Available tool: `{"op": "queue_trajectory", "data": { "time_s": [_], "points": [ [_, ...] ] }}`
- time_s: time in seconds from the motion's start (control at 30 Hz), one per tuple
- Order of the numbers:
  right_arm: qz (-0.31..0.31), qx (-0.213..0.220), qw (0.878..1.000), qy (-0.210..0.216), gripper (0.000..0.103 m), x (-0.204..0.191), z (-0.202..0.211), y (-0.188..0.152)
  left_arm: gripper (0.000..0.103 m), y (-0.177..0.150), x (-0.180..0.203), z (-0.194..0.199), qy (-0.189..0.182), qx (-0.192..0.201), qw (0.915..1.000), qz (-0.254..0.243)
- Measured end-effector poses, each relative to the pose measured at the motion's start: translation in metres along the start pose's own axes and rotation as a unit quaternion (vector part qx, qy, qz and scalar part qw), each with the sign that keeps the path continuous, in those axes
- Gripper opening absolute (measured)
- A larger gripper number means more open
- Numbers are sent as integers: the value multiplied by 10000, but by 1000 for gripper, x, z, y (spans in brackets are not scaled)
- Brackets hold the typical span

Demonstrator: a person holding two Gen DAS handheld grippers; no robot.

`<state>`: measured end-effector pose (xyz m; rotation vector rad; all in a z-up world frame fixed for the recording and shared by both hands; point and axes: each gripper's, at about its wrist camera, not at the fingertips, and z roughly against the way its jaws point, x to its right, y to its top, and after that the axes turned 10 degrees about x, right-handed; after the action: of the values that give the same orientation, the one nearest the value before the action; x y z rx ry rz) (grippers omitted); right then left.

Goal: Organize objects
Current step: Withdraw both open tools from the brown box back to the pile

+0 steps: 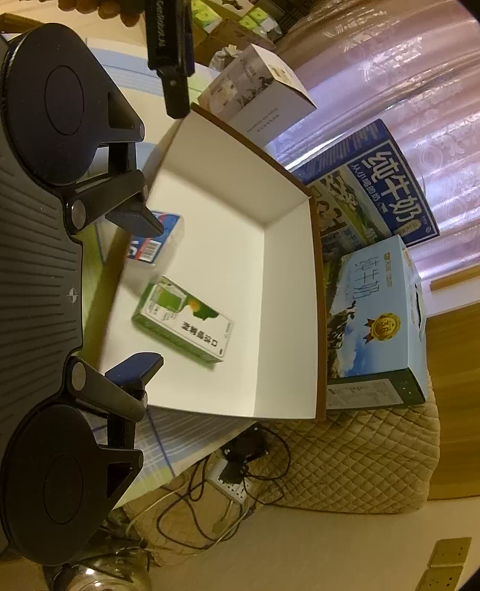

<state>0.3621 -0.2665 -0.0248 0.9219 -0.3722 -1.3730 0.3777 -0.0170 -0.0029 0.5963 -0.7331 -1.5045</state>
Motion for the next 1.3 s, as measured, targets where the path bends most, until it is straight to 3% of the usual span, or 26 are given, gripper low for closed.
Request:
{"op": "queue_trajectory", "data": {
  "time_s": [0.27,0.73,1.3],
  "points": [
    [25,19,10000,92,66,-11,30,-18,89,-30,-5,40,-104,-15,9997,242],
    [235,-60,9994,260,66,-34,71,-64,89,-80,-28,101,88,-29,9987,497],
    [212,-466,9982,313,66,-50,83,-119,88,-144,-47,119,272,-425,9971,576]
  ]
}}
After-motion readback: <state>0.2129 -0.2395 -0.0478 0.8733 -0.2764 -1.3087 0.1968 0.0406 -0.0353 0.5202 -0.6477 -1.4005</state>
